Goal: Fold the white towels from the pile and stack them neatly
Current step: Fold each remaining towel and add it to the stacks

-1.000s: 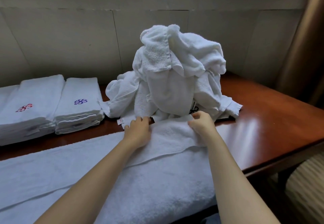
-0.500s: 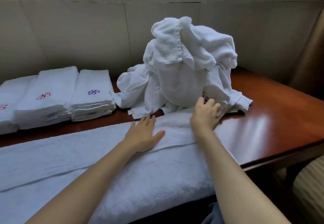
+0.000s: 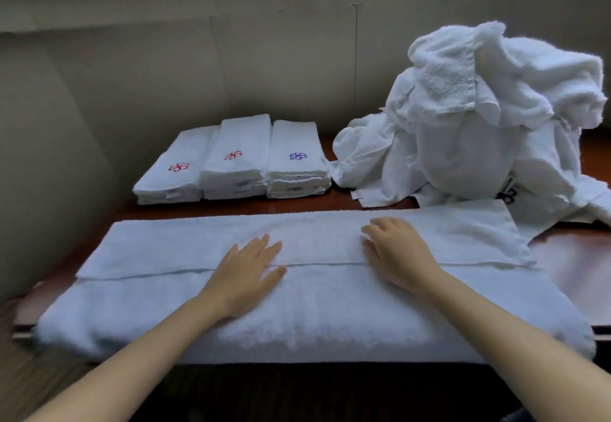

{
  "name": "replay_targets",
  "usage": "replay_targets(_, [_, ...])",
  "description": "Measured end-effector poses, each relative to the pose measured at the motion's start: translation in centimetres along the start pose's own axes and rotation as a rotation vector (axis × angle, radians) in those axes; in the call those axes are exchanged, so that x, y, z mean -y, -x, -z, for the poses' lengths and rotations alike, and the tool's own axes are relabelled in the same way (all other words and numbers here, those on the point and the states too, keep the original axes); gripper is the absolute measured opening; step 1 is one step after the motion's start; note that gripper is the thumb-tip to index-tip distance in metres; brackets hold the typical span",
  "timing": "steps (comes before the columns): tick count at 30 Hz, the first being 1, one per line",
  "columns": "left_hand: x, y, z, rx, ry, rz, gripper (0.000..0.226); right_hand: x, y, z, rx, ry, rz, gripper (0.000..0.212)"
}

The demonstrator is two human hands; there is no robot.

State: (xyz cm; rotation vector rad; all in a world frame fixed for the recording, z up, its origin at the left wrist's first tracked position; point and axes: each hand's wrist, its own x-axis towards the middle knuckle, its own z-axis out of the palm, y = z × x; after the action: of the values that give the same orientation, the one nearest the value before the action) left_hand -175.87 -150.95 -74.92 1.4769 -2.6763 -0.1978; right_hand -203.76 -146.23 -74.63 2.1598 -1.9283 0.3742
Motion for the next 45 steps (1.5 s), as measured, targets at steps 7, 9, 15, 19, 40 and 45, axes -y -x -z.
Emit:
replay_targets(7, [2.8,7.7,-1.3,-0.304,-0.323,-0.536,0.071,9.4,5.5,1.0,0.058,0.062,0.583,0.065])
replay_targets(9, [4.2,8.6,-2.7,-0.355,-0.435,-0.615,0.068,9.9,6.3,0.6,0.078,0.184,0.577,0.097])
replay_targets(15, [6.6,10.0,-2.3,-0.696,-0.381,-0.633,0.030,10.7,6.2,0.3,-0.217,0.098,0.624,0.074])
replay_targets(19, [7.4,10.1,0.7,-0.916,-0.404,-0.438,0.030,11.1,4.9,1.1,-0.385,0.091,0.440,0.050])
replay_targets(40, [22.4,1.8,5.9,-0.481,0.353,0.870,0.031,1.8,-12.3,-2.7,0.385,0.087,-0.211,0.034])
replay_targets(45, [22.3,0.1,4.8,-0.444,0.038,0.872,0.031,1.8,-12.8,-3.4,0.328,0.129,-0.217,0.036])
